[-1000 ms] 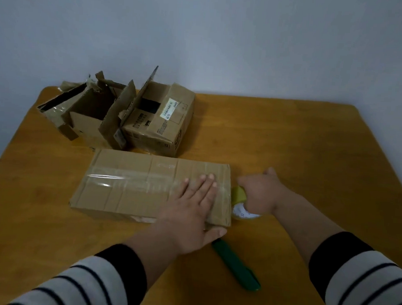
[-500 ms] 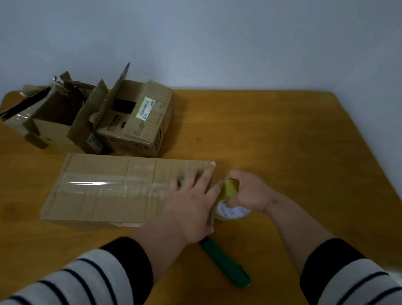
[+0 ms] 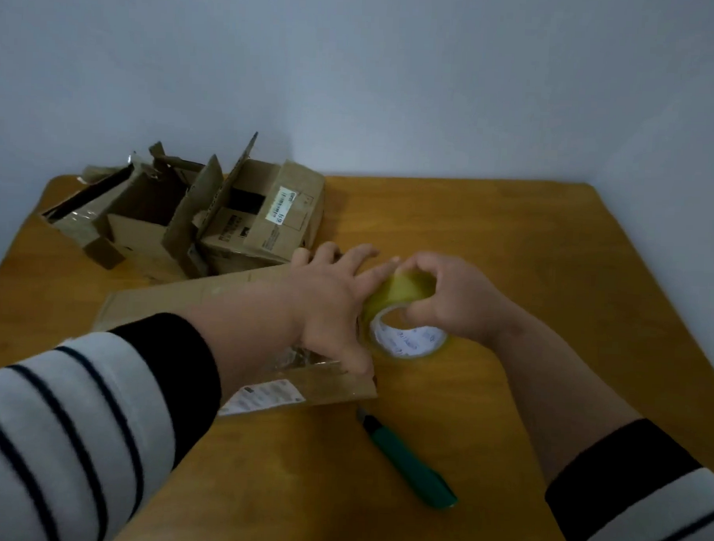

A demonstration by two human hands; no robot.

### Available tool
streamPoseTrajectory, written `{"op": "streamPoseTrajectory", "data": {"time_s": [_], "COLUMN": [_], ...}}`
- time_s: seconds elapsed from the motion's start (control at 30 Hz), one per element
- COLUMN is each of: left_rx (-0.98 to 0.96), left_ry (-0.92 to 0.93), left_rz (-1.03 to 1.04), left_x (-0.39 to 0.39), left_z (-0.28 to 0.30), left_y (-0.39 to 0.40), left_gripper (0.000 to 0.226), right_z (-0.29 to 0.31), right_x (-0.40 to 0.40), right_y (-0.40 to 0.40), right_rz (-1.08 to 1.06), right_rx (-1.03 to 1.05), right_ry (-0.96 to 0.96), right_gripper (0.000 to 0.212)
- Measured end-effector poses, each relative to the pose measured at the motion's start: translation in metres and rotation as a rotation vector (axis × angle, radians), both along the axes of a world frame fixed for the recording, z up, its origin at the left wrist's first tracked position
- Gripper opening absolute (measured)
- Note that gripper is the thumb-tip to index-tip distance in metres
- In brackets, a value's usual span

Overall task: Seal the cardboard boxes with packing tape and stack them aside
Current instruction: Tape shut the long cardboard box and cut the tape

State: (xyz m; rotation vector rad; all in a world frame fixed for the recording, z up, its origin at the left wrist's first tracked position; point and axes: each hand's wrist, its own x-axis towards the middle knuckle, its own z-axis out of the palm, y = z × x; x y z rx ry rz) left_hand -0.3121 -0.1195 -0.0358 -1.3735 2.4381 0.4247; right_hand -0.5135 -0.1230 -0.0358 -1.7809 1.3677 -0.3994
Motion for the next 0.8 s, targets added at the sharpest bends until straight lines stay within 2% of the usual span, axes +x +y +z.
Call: {"op": "streamPoseTrajectory", "data": {"time_s": [0.1, 0.23, 0.3, 0.37, 0.43, 0.6, 0.8], "left_rx": [-0.070, -0.232, -0.314, -0.404, -0.478, -0.429, -0.371], "left_ry": [0.271, 0.654, 0.834, 0.968, 1.031, 1.008, 0.957], "left_rz": [0.138, 0.269, 0.324, 0.370, 0.407, 0.514, 0.509], "left_x": [0.023, 0.054, 0.066, 0.077, 0.090, 0.136, 0.175], "left_z": [0.027, 0.051, 0.056, 0.058, 0.059, 0.065, 0.068], "left_y": [0.009, 0.036, 0.051, 0.069, 0.089, 0.134, 0.163], "left_gripper": [0.129, 0.121, 0.117, 0.116, 0.119, 0.128, 0.121], "right_z": [0.035, 0.074, 0.085, 0.097, 0.112, 0.141, 0.165], "right_x": [-0.003, 0.012, 0.034, 0.059, 0.082, 0.135, 0.157], "right_y": [-0.006, -0.002, 0.003, 0.009, 0.014, 0.029, 0.040], "right_rz": [-0.096, -0.039, -0.011, 0.017, 0.105, 0.344, 0.389], "right_rx": [-0.122, 0.006, 0.095, 0.128, 0.100, -0.069, -0.250], "right_ry": [-0.132, -0.333, -0.561, -0.782, -0.854, -0.552, -0.255], "right_gripper": [0.047, 0.036, 0.035, 0.029, 0.026, 0.033, 0.034]}}
